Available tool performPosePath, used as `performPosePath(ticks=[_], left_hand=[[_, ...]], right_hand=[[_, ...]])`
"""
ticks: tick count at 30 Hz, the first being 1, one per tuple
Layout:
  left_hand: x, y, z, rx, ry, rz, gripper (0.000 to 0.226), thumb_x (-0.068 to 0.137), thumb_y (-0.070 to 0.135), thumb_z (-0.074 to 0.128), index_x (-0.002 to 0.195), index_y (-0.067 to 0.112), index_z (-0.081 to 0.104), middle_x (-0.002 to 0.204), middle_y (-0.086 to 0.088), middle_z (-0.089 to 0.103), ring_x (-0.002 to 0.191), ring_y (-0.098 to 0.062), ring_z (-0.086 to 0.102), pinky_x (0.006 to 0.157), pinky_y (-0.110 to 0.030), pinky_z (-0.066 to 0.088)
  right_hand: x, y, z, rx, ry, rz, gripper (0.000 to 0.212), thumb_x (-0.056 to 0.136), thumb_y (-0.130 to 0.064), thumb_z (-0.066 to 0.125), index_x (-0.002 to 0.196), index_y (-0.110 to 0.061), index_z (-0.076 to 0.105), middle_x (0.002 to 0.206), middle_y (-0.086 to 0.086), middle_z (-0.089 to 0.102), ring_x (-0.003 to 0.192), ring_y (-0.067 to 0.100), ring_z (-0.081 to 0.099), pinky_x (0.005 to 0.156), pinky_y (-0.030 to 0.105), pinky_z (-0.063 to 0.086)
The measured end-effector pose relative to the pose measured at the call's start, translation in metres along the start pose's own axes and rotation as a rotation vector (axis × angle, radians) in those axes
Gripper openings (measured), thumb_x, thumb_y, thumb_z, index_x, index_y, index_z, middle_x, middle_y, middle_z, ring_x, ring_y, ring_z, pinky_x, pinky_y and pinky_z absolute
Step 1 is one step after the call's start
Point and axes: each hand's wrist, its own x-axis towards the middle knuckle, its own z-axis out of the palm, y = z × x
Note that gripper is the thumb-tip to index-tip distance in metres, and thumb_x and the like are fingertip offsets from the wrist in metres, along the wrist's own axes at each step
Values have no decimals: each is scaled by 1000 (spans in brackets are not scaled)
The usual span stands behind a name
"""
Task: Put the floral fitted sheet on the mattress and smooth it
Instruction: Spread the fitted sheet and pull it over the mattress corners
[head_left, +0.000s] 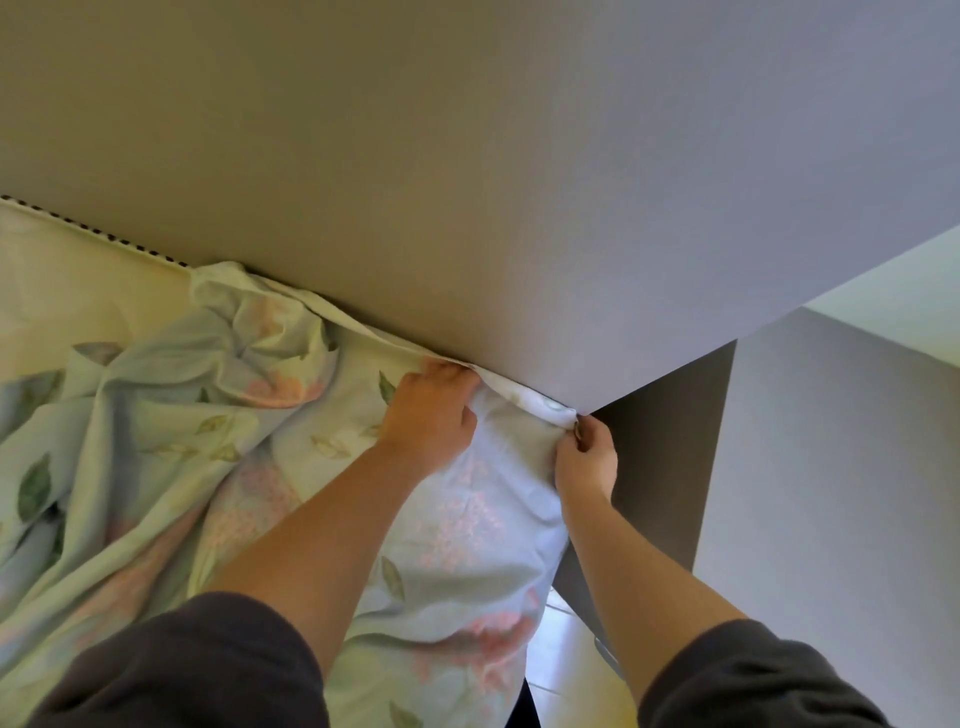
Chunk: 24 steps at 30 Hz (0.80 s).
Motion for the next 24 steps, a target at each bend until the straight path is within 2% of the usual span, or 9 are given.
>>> performPosePath(ticks=[2, 4, 6, 8, 10, 14, 17, 21, 24], left_hand=[[-2, -3, 7, 288, -40, 152, 34, 85, 25, 45, 118, 19, 51, 120, -1, 53, 115, -25, 46, 91, -37, 35], [-2, -2, 14, 412, -81, 165, 42, 85, 32, 43, 125, 19, 47, 126, -4, 48, 118, -28, 42, 89, -40, 33], [-2, 3, 17, 436, -80, 136, 43, 84, 35, 41, 124, 20, 49, 124, -4, 46, 114, -28, 41, 86, -41, 31], [-1, 7, 19, 440, -48, 143, 44, 84, 36, 42, 126, 22, 48, 122, -3, 46, 110, -27, 41, 87, -41, 30], [-1, 6, 22, 458, -41, 156, 49, 85, 36, 42, 133, 24, 42, 126, -3, 43, 114, -28, 40, 93, -42, 29], [2, 9, 26, 462, -58, 104, 51, 87, 35, 45, 136, 24, 38, 128, -6, 42, 117, -29, 37, 99, -45, 26], [1, 16, 29, 462, -10, 116, 49, 86, 26, 45, 134, 17, 40, 127, -7, 41, 118, -29, 37, 104, -48, 24], [-18, 5, 38, 458, -10, 131, 56, 88, 30, 48, 140, 15, 35, 142, -8, 33, 135, -31, 26, 113, -54, 11], [-28, -3, 37, 453, -16, 157, 36, 88, 19, 50, 124, 17, 51, 140, -7, 40, 132, -29, 34, 106, -48, 25]], right_hand=[[8, 5, -3, -62, -66, -71, 22, 95, -16, 50, 112, -26, 60, 100, -10, 64, 88, 9, 61, 73, 22, 48], [15, 5, -5, -94, -53, -90, 23, 96, -19, 51, 116, -20, 62, 110, -5, 63, 98, 16, 59, 85, 27, 47], [18, 6, -8, -94, -46, -125, 20, 96, -19, 49, 110, -19, 64, 101, -5, 62, 90, 11, 58, 77, 22, 44], [16, 8, -9, -54, -17, -156, 19, 92, -16, 45, 89, -15, 63, 74, -6, 58, 63, 0, 52, 55, 14, 41], [13, 11, -10, 4, 8, -134, 19, 86, -14, 42, 71, -10, 53, 52, -9, 43, 42, 1, 38, 41, 14, 34], [13, 7, -12, 181, 13, -60, 19, 82, -10, 45, 64, -12, 43, 57, 1, 35, 55, 15, 31, 51, 27, 28], [15, 3, -14, 319, 29, 4, 25, 84, -10, 46, 60, -17, 45, 54, 2, 41, 49, 15, 36, 48, 24, 32], [15, 8, -20, 179, 53, -89, 16, 88, -16, 50, 72, -18, 50, 54, -8, 44, 46, 5, 41, 46, 17, 39], [18, 16, -25, 31, 53, -176, 5, 89, -17, 53, 85, -15, 55, 66, -3, 50, 59, 8, 45, 55, 20, 40]])
